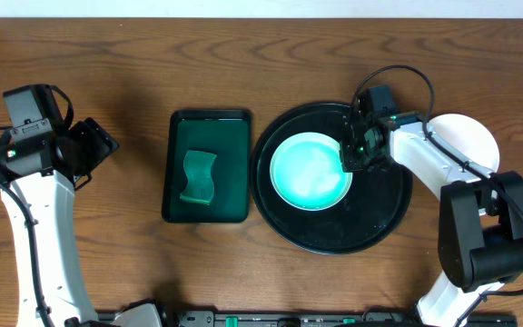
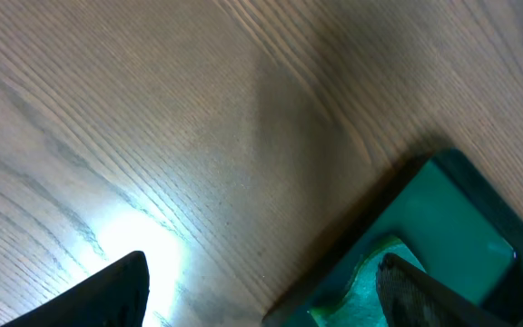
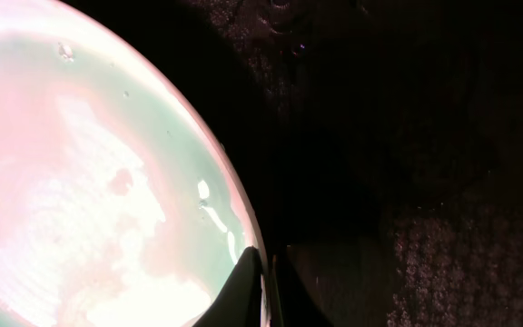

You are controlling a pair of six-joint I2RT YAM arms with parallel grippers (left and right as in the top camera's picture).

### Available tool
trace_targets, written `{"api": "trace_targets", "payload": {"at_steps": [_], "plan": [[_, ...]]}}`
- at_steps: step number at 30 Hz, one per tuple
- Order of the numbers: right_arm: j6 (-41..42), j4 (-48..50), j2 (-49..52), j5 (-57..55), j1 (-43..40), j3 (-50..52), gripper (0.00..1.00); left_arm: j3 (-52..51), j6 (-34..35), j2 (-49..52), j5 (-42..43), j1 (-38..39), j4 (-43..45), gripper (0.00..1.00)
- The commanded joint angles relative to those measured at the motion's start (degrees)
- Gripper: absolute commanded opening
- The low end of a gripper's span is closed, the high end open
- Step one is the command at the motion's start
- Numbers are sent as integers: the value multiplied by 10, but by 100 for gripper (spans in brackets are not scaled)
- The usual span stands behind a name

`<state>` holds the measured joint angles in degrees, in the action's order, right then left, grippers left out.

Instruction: Clean dirty plates on tray and stack at the side

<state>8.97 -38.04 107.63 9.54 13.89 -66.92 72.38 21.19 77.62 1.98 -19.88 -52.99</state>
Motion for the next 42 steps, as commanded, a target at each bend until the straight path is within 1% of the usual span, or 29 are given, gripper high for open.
{"api": "trace_targets", "payload": {"at_steps": [1, 15, 23, 31, 36, 38, 40, 42], "plan": [[1, 0, -8, 8, 8, 3, 4, 8, 3, -3, -5, -3, -3, 80], [2, 0, -8, 8, 8, 3, 6, 8, 3, -3, -5, -3, -3, 81], [2, 2, -8, 8, 8, 3, 17, 8, 3, -3, -5, -3, -3, 80], [2, 11, -6, 8, 8, 8, 19, 8, 3, -3, -5, -3, -3, 80], [2, 41, -6, 9, 8, 30, 21, 8, 3, -3, -5, -3, -3, 81], [2, 47, -6, 9, 8, 35, 20, 8, 3, -3, -5, -3, -3, 80], [2, 47, -6, 9, 8, 35, 15, 8, 3, -3, -5, -3, -3, 81], [2, 47, -6, 9, 8, 35, 2, 8, 3, -3, -5, -3, -3, 81]]}}
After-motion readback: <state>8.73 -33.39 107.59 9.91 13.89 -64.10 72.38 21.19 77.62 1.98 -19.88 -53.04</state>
